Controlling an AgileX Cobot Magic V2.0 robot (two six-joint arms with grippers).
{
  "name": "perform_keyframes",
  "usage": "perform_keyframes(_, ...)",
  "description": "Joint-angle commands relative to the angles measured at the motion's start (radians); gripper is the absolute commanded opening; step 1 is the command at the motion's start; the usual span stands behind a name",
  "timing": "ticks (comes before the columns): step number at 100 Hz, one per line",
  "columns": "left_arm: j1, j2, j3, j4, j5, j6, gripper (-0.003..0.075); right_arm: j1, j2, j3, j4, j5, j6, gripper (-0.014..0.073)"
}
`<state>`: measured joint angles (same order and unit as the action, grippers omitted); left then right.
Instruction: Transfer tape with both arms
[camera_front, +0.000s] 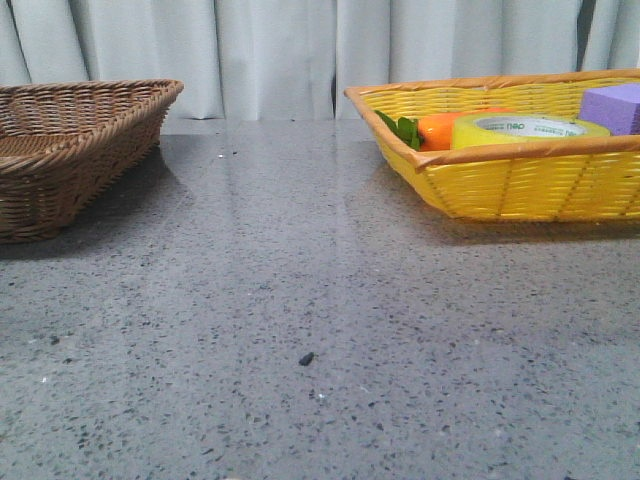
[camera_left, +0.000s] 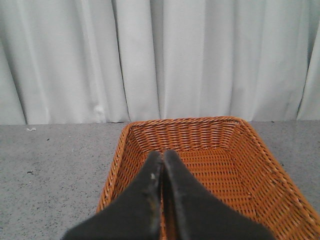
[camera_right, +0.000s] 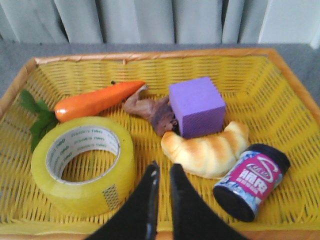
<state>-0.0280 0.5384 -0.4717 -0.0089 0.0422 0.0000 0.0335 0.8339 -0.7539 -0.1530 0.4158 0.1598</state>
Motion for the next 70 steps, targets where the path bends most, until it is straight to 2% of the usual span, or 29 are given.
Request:
perform_keyframes(1,-0.002,0.01,-0.038,-0.01,-0.074,-0.006,-0.0021,0.039,0.083,-0.12,-0.004,0.055,-0.004,0.0104)
perform_keyframes(9,-0.002,0.01,-0.038,-0.01,-0.074,-0.006,-0.0021,0.085,0.152,-0.191,-0.004,0.117,-0.004,0.0243)
perform_keyframes(17,-0.002,0.01,-0.038,-0.011,-0.072,-0.006,-0.0021,0.141,0.241,-0.288,-0.004,0.192,-0.004,0.0339)
perform_keyframes(46,-0.002,0.01,-0.038,-0.014,-0.072,-0.006,-0.0021,0.308,0.545,-0.57,-0.004,0.436,-0.013,0.035)
perform_keyframes(70,-0.002,0.01,-0.038,-0.014,-0.072,-0.006,-0.0021,0.334,0.737,-0.706,0.0,0.503,-0.013,0.035)
